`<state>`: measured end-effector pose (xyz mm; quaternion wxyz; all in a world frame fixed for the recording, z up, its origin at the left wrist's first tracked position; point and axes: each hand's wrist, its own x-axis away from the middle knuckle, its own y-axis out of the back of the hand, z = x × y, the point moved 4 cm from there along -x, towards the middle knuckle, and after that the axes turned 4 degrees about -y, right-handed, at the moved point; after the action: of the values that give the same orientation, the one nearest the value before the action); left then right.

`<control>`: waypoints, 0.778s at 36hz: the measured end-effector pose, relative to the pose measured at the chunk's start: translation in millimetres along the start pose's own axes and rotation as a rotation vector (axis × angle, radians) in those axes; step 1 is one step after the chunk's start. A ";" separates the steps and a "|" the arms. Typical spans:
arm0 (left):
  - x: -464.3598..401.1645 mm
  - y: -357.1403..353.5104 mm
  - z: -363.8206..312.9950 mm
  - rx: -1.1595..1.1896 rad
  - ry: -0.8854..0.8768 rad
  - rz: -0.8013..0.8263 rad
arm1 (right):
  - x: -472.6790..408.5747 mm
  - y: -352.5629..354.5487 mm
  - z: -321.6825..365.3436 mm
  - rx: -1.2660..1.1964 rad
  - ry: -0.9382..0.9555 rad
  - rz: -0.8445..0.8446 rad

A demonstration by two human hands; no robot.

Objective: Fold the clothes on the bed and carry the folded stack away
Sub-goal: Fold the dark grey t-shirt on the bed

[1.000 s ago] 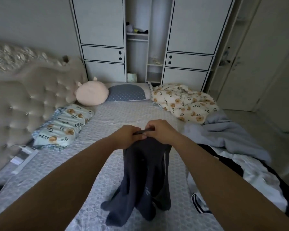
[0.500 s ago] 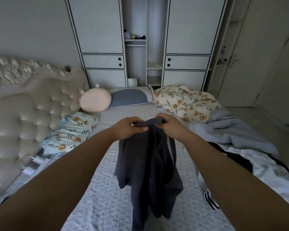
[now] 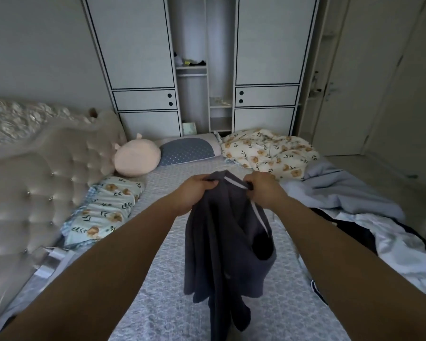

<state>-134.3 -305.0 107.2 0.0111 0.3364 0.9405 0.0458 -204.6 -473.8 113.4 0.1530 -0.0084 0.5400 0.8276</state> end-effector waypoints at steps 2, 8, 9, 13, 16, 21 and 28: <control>-1.3 6.4 0.8 0.118 0.008 -0.046 | 4.2 -5.1 -15.1 0.131 -0.103 -0.066; 2.1 39.7 -8.6 0.353 -0.018 -0.187 | 16.2 3.9 -51.3 0.254 -0.387 -0.258; 2.5 41.8 -9.9 0.327 -0.013 -0.179 | 11.3 2.5 -47.9 0.193 -0.338 -0.190; -0.5 27.8 -18.1 0.145 -0.023 -0.072 | 4.1 -26.6 0.1 -0.464 -0.244 0.333; -2.5 19.9 -22.3 0.063 -0.040 -0.051 | 1.2 -47.5 23.8 -0.468 -0.197 0.375; 2.4 37.5 -20.0 -0.040 -0.061 -0.104 | -2.5 -53.1 7.1 -0.402 -0.207 0.139; 2.4 68.1 -23.0 -0.354 -0.197 -0.367 | -2.9 -18.6 -17.9 0.216 -0.168 -0.245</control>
<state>-94.4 -252.9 136.5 0.1693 0.1562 0.9574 0.1740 -199.7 -483.7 89.9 0.2973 0.0112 0.6060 0.7377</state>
